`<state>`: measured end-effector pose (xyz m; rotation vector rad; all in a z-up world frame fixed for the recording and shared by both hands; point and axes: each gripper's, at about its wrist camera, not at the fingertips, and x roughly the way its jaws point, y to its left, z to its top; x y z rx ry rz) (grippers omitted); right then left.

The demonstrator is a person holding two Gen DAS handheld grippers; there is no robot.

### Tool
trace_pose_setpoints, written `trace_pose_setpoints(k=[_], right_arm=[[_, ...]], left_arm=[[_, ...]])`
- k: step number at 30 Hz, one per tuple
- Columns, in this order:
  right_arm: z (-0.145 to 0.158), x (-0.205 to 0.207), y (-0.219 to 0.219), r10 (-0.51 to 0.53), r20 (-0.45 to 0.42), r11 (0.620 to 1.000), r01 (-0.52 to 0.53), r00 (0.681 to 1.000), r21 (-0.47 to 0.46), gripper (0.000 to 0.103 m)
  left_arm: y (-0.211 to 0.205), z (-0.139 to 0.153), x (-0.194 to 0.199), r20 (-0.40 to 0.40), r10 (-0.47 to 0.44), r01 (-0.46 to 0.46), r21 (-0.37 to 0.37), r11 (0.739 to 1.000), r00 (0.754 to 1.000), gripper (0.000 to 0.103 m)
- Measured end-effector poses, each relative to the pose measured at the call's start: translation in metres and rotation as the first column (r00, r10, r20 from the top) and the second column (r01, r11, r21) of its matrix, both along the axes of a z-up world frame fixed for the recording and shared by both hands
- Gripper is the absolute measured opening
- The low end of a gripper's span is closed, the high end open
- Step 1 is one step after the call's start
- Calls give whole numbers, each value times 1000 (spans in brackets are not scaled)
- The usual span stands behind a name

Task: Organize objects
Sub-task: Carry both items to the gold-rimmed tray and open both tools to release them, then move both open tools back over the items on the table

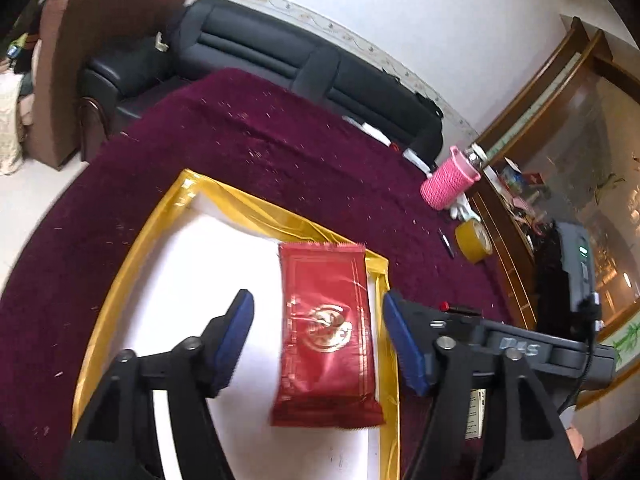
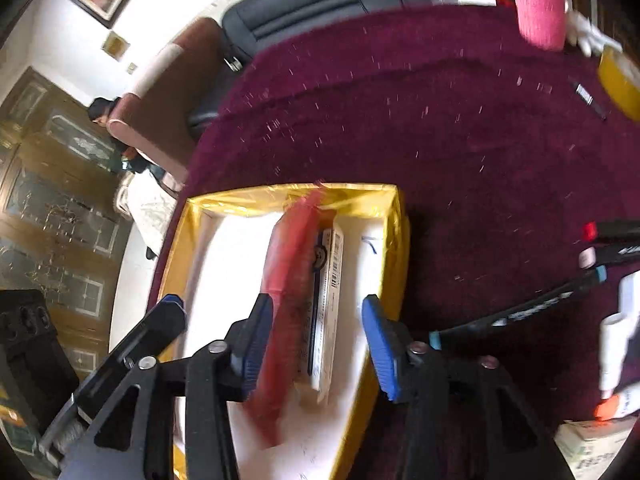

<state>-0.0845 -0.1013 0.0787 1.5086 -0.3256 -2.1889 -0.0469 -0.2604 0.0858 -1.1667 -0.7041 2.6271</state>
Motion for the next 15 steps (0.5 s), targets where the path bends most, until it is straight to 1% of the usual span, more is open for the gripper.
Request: trace_pose_setpoints(k=[2,3,5,7,9,12,13,14,15], right_arm=[[16,10,13,-4,-50,1000,5,999,15,67],[24,16,20,-5,-76,1000,7,997,28,71],[42,31,41,-11,-154,996,25,988,91,86],[60,48,66,-26,-239,986,64,971,151,92],[74,63,91,-45,-312,979,104,949,176,93],[98,96,140,-94,-468,971,185,879,153,102],[102,111,161,-124,-528,966,223,840,128,103],[101,120,178,-149,-550,963,248,822,109,103],[93,125,199,-198,-538,949,297,819,104,103]], left_arm=[[1,10,13,-15,16,-17,-24,1000,1000,73],[2,14,18,-23,15,-16,-30,999,1000,76],[10,24,29,-40,1,-2,-37,999,999,80],[20,31,38,-52,-19,17,-32,999,998,81],[37,37,45,-64,-61,59,-24,998,996,81],[72,44,54,-72,-134,132,-37,991,988,82],[87,46,56,-73,-163,160,-46,986,984,82],[98,46,59,-73,-188,184,-55,981,979,84],[113,45,61,-73,-218,214,-69,975,973,85]])
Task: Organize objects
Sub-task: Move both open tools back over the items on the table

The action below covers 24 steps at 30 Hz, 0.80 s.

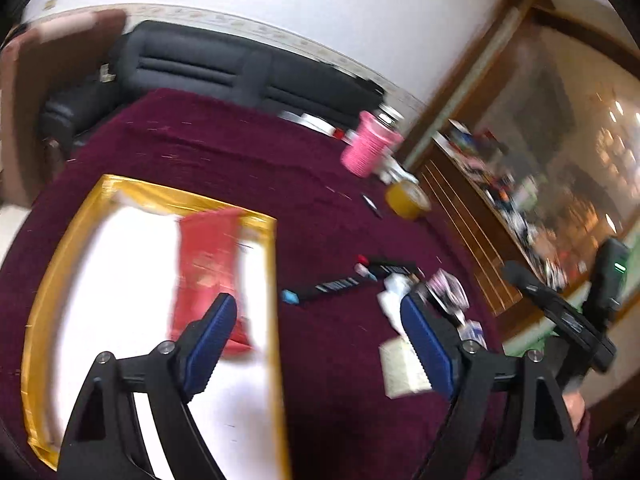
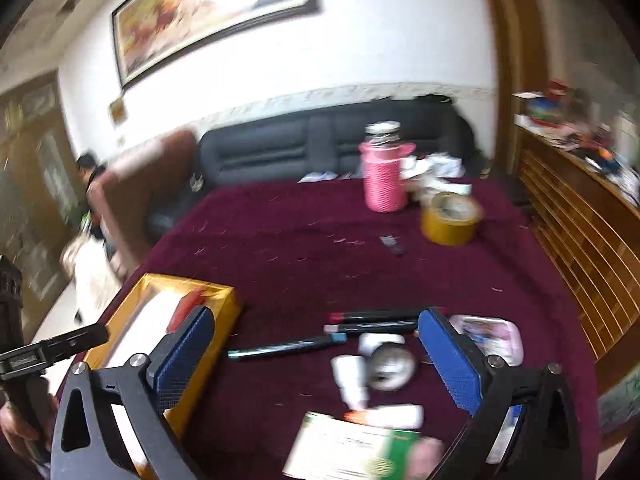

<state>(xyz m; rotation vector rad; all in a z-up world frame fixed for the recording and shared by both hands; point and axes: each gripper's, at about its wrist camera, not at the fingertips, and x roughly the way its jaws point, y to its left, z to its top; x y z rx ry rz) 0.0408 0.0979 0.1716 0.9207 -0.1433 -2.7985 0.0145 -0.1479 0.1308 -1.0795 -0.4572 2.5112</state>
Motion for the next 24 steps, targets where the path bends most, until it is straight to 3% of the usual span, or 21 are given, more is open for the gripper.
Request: trace_pose_setpoints(k=[2,6,10,16,19,24], right_arm=[[-18,-2,32,-117,93,993,118,989,-8,103],[-66,0,105,-202,232,955,244,952,-171,103],[-99,13,155,-246,262,921,309,933,-237,103],[-123,22,176,-256,238,919,312,937,-243,103],[-129,23,176,-238,204,919,288,950,-270,103],[-134,23,179,-221,187,915,270,957,-299,103]], left_arm=[[28,-4,5,-1,-62,62,-35,997,998,85],[84,-22,12,32,-168,170,-126,977,985,85],[126,-38,11,56,-246,252,-188,949,968,85],[134,-47,-28,24,-141,141,-349,926,990,85],[134,-54,-59,21,-154,146,-454,879,988,85],[153,-79,-97,120,-276,295,-560,774,954,83]])
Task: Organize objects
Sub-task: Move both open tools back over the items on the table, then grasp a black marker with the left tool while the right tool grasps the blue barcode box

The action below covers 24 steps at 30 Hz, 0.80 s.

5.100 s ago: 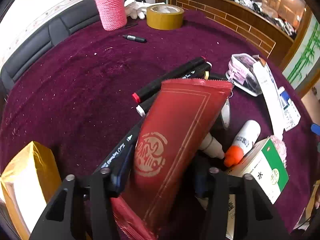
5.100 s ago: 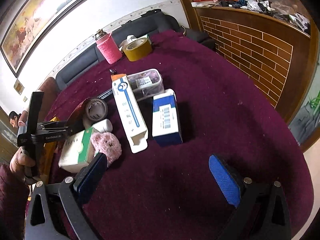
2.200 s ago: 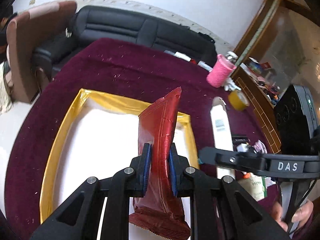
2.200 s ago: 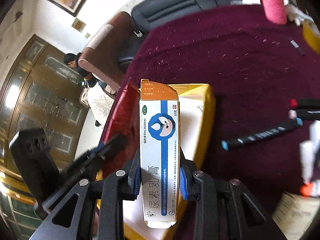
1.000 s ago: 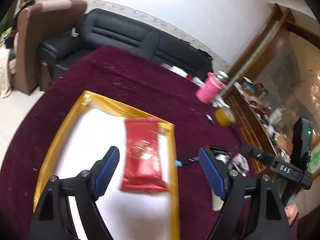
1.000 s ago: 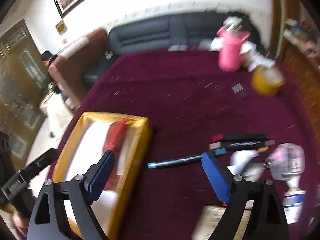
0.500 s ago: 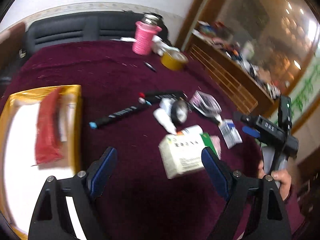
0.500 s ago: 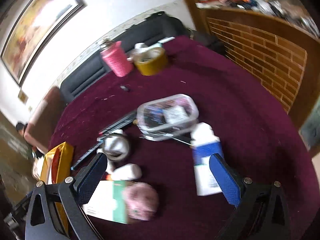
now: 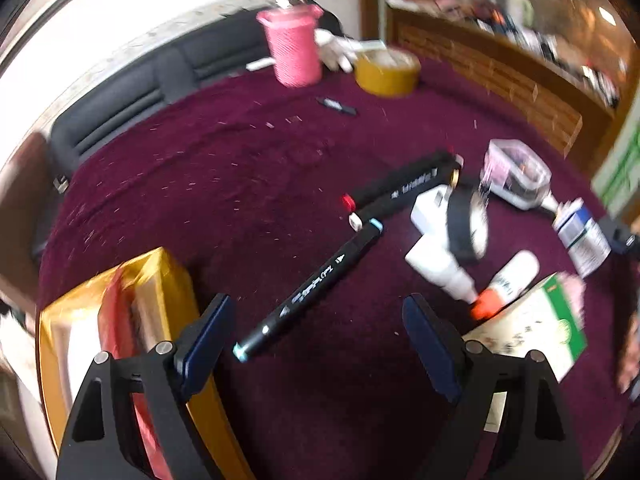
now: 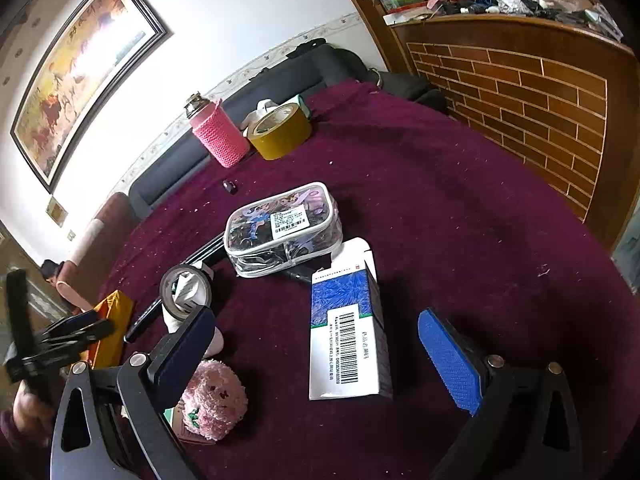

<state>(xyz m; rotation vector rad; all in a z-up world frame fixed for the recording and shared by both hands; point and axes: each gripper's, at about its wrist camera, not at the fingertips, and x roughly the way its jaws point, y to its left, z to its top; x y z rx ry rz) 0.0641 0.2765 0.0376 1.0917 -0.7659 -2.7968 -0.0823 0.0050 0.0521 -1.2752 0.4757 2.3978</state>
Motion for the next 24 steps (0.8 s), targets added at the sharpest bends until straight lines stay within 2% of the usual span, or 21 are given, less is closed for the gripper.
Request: trace_pose_setpoints(k=[1,4,5,6,7,9,11,16,19,23,24], right_arm=[[-1,0,0,0,1,1000,0,1000,-5,103],[-2,-1,2,3,0,1000,-3,1000,-17,103],[-2,-1,3,2,-1,1000,-2,1000,-19,103],[-3,-1,3,2,-1,1000,-2,1000,-24,103],[-3,-1,4,4,0,1000,-4,1000,-30,103],[-5,-2,5,2,5,999,-2,1000,-40,103],[-6,-2,7,-2,6,999,2,1000,-50,103],[-10,-3,11,-8,24,997,10,1000,-77,103],[-11,-2,13,-9,24,996,11,1000,-88,103],[-12,-3,13,-7,30,996,9,1000,-89,103],[-12,-2,14,-10,29,996,13,1000,-92,103]], left_arm=[[4,-5,-4,2,-13,13,-29,999,1000,81],[20,-24,-16,28,-59,61,-103,993,998,62],[24,-32,-21,48,-63,69,-121,990,997,51],[25,-38,-22,64,-60,68,-135,988,996,45],[25,-39,-23,52,-60,66,-119,991,997,43],[24,-39,-25,66,-59,64,-75,995,996,25],[26,-40,-22,70,-62,67,-69,995,996,14],[27,-40,-5,89,-54,58,-43,997,995,14],[26,-40,-4,102,-10,12,-14,1000,995,14],[37,-41,3,38,4,-1,-55,998,999,14],[36,-40,2,42,10,-8,-40,999,999,14]])
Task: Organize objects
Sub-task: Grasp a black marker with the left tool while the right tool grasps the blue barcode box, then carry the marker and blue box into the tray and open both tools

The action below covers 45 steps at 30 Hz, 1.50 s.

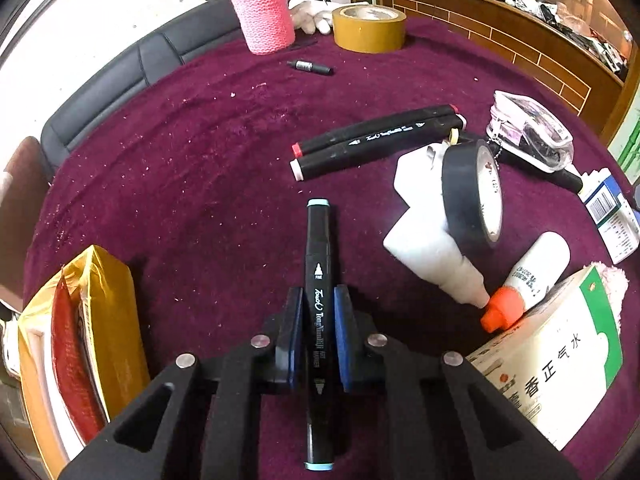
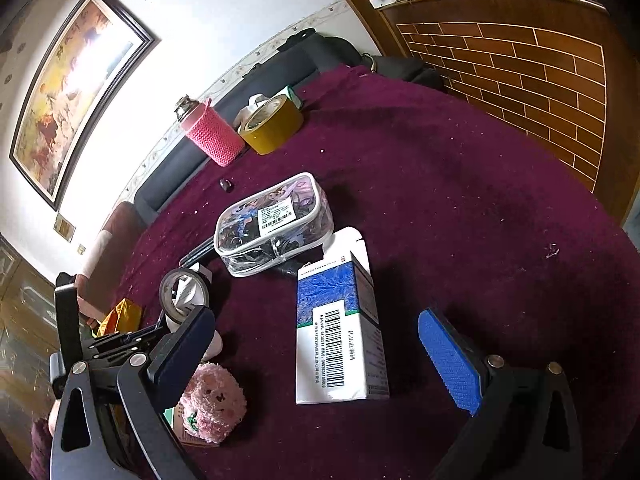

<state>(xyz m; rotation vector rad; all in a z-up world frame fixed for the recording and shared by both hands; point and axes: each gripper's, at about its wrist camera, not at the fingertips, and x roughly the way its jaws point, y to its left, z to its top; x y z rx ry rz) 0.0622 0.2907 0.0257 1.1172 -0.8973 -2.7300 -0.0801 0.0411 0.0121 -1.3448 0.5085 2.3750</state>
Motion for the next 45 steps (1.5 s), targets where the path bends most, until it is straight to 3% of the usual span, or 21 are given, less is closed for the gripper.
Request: trace_pose_setpoints(k=[6,9,18,21,23,24,27,31,36,39,45], right_arm=[[-2,3,6,-36,8,999,36,999,-16,103],[-3,1,4,-34,21,999,34,999,2,103],[0,-10,-19,-48,100,979,26,994,203,102],[1,-18,-30,-50,154,945,-3,987,326,84],[0,-22,-34,-57,182,927,-15,982,374,46],[1,-22,-34,-65,188,918,-15,980,396,38],[7,-17,-24,-62,192,944,-5,980,331,37],[33,-3,-31,-20,149,949,-28,989,313,37],[79,8,-71,135,72,962,-148,988,229,37],[98,1,-118,264,54,943,-269,963,193,37],[96,-41,-236,497,88,865,-501,863,28,38]], left_arm=[[-28,26,14,2,58,-57,198,979,998,14],[-44,47,31,-36,67,-56,258,964,997,14],[-101,92,88,-100,102,-56,385,921,990,14],[-118,97,99,-108,127,-73,400,914,986,14],[-132,99,104,-114,153,-93,411,907,982,14],[-139,100,107,-114,164,-102,418,903,980,14],[-165,103,112,-115,205,-136,437,889,972,14],[-205,108,116,-114,268,-193,440,877,957,14],[-261,106,104,-79,366,-299,432,851,927,14],[-284,98,87,-42,403,-351,414,840,914,14],[-305,78,47,-23,433,-399,344,850,901,14]])
